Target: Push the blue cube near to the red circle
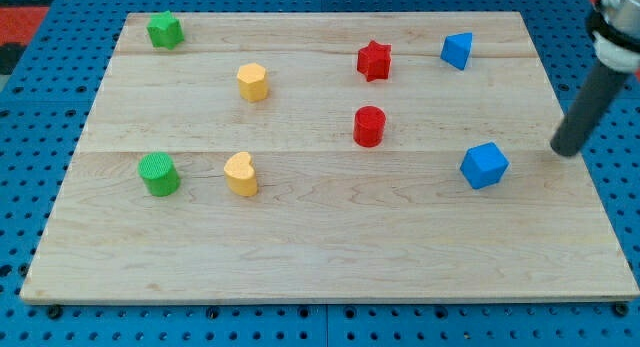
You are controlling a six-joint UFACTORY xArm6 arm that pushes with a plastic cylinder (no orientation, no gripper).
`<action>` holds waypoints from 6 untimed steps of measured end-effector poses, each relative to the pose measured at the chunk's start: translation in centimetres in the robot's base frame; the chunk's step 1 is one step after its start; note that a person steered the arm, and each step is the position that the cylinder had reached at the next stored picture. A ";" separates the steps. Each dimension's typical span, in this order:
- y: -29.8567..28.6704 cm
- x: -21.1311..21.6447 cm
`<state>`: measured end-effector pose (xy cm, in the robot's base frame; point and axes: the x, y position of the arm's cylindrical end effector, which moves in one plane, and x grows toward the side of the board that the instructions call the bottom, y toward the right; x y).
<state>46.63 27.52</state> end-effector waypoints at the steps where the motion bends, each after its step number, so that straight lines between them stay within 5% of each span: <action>1: -2.3 2.0; 3: -12.2 1.6; 6: -15.0 -2.5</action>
